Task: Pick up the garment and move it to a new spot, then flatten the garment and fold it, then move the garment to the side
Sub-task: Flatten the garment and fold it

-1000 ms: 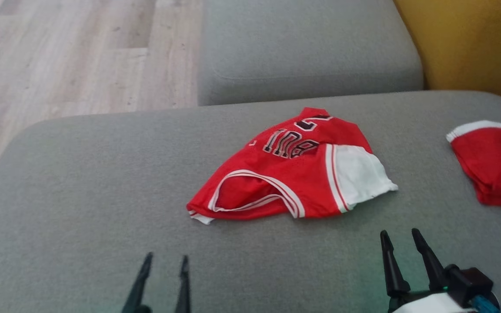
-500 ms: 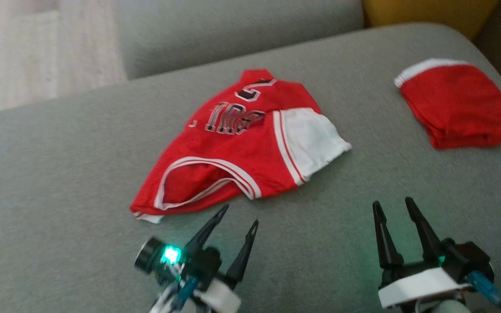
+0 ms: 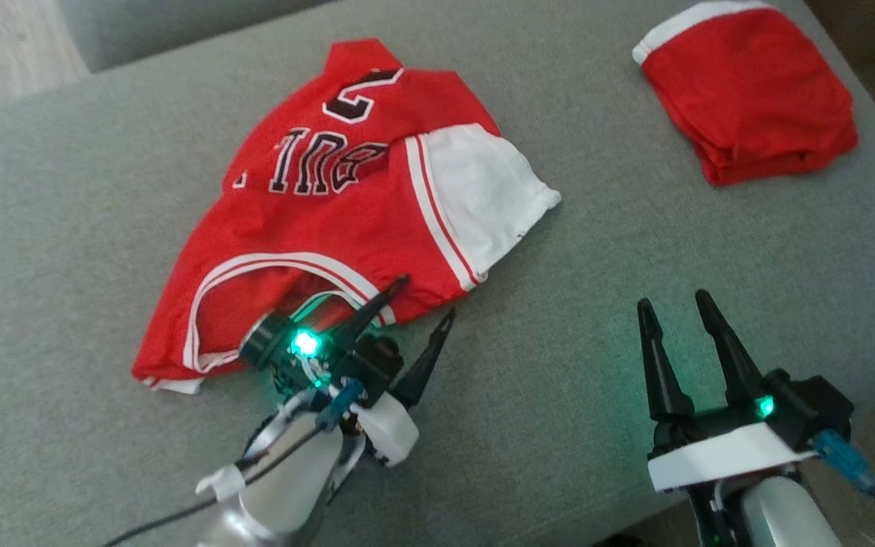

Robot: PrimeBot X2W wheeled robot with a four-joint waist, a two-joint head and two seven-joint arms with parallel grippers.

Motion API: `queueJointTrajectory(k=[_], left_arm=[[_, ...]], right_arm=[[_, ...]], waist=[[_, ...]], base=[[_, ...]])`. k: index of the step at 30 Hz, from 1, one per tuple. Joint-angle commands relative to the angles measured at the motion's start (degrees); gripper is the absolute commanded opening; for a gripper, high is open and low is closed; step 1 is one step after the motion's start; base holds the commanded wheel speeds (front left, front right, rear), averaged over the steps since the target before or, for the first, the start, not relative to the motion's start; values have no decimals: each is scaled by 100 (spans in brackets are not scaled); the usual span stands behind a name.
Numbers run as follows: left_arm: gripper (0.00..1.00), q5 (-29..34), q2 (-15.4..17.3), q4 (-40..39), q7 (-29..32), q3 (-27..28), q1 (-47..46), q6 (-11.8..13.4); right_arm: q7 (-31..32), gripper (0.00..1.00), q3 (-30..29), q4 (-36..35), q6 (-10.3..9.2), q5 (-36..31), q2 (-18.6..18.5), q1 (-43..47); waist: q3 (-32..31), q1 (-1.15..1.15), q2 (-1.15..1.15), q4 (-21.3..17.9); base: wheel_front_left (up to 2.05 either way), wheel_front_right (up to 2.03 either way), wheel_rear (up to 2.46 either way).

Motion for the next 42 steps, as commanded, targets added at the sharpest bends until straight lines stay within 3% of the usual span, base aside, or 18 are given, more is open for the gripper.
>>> queueJointTrajectory(k=[1,8,9,10,12,13,19,28,36,42], left_arm=[[100,-12,-4,-118,-55,130,-223,-9],[100,123,-4,134,-55,-180,-679,13],[89,130,-4,162,-55,-209,-708,21],[56,136,-4,200,-55,-235,-734,31],[27,135,-4,251,-55,-272,-784,45],[0,140,-4,266,-55,-291,-808,58],[0,1,-4,-57,-55,-431,-986,-20],[0,-337,63,-648,-55,-340,-2658,-396],[0,-632,693,-877,-55,131,-4244,-471],[0,-1349,1259,-1273,109,684,-3924,-479]], right_arm=[[-22,100,141,-198,-4,38,-30,-181],[-22,100,258,-147,-4,146,-30,-371],[-22,100,277,-137,-4,161,-30,-389],[-22,100,296,-129,-4,176,-30,-405],[-22,100,331,-123,-4,201,-30,-430],[-22,100,345,-123,-4,212,-30,-437],[-22,100,428,-128,-4,307,-30,-405],[-22,100,706,6,-4,347,-30,-123],[-22,100,698,54,-4,283,-30,178],[-22,100,604,-1,-4,228,-30,332]], waist=[[153,-2,0,-82],[390,-2,0,-154],[402,-2,0,-169],[411,-2,0,-186],[414,-2,0,-223],[407,-2,0,-241],[234,-2,0,-309],[-711,-2,0,-261],[-1360,-2,0,-23],[-1455,-2,0,463]], base=[[0,0,0],[0,0,0],[0,0,0],[0,0,0],[0,0,0],[0,0,0],[0,0,0],[0,0,0],[0,0,0],[0,0,0]])
